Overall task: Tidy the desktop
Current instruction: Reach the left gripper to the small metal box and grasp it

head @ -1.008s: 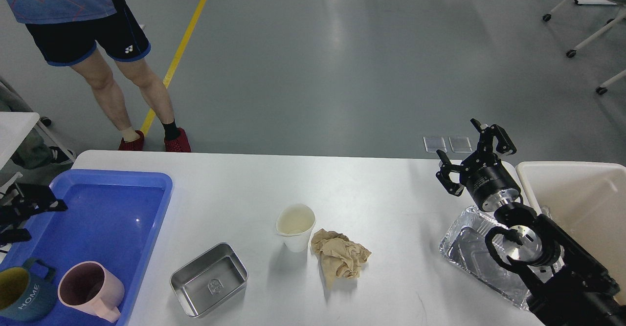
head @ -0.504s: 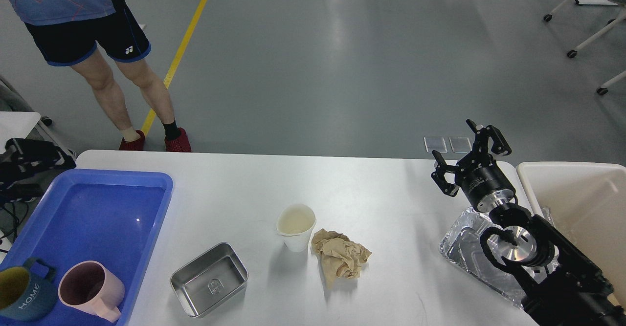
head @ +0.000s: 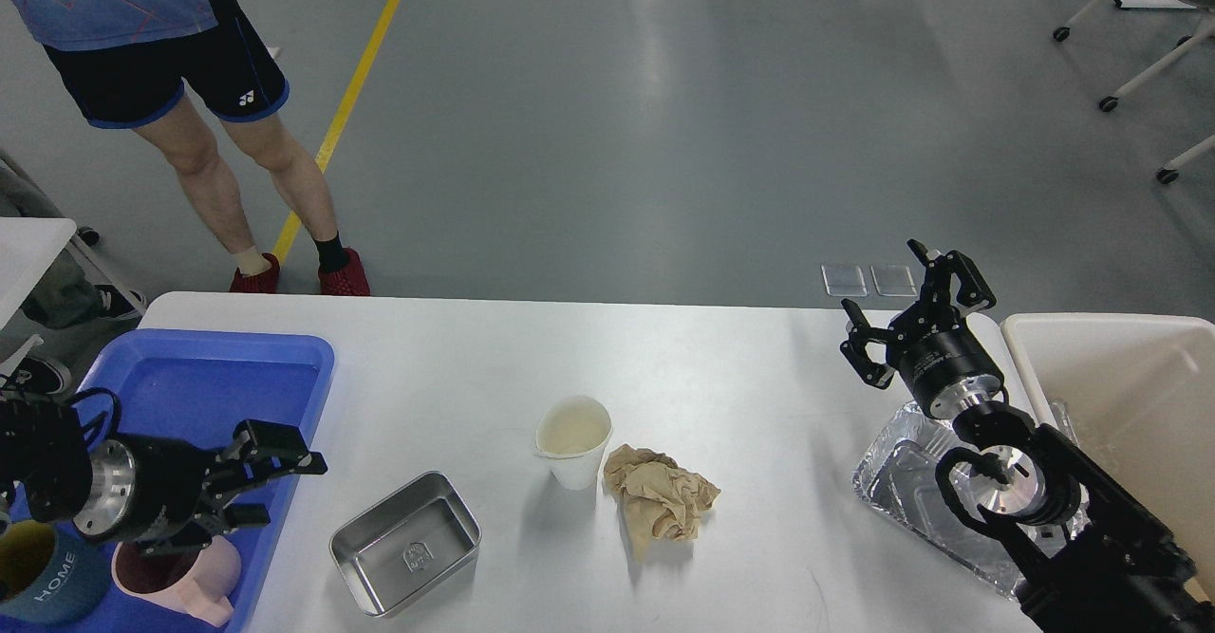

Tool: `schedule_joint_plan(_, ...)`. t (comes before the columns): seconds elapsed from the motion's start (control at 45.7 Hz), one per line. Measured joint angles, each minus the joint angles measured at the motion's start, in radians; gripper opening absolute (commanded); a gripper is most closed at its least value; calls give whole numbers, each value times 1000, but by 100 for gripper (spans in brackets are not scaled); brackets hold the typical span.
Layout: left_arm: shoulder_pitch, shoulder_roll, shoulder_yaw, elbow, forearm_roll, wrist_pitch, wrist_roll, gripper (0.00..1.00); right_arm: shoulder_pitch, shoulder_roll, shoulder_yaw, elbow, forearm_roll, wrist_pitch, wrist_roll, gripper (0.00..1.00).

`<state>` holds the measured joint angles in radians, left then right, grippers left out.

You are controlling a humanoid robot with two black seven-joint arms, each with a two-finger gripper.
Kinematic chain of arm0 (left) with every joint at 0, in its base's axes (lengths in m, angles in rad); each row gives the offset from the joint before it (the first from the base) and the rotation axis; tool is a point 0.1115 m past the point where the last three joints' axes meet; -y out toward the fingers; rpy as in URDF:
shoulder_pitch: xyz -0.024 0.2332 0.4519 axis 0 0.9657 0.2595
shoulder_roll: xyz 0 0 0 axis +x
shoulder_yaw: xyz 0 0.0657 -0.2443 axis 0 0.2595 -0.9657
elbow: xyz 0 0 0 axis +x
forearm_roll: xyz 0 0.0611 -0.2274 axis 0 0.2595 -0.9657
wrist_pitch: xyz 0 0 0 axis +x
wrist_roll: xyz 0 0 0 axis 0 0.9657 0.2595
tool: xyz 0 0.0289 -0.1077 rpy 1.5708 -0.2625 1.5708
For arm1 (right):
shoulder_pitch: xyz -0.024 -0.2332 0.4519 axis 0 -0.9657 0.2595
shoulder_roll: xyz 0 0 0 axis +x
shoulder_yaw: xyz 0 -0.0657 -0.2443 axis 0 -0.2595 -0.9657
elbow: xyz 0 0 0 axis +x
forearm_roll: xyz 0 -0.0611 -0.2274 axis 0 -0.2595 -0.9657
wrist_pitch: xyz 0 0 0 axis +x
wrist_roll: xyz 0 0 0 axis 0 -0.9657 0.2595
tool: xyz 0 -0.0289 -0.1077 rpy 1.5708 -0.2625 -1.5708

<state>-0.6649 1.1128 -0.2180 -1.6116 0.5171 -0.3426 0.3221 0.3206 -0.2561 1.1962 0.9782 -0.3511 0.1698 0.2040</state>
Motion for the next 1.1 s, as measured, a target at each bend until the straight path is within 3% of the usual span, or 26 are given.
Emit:
schedule_joint_plan(0.197,104,-77,6,54,4,70,2,80,10,0,-1,-5,0,0,0,100)
schedule_joint_plan(0.613,147,-237,34,157,36,168,-3,74,1,-1,-1,-4,0,1,0,100)
schedule_joint_plan(0.679,155,-255,39,169,55,183,-6,68,0,-1,-1,-4,0,1,0,100)
schedule_joint_plan(0.789,161,-275,41,178,67,202,-7,43,0,-1,-1,-4,0,1,0,100)
schedule_joint_plan(0.964,174,-289,43,182,69,206,-8,23,1,0,-1,-4,0,1,0,100)
schedule_joint_plan(1.051,177,-301,43,182,69,206,-8,5,2,0,-1,-4,0,1,0,100)
schedule_joint_plan(1.095,175,-304,43,182,69,203,-6,3,3,0,-1,-5,0,1,0,100)
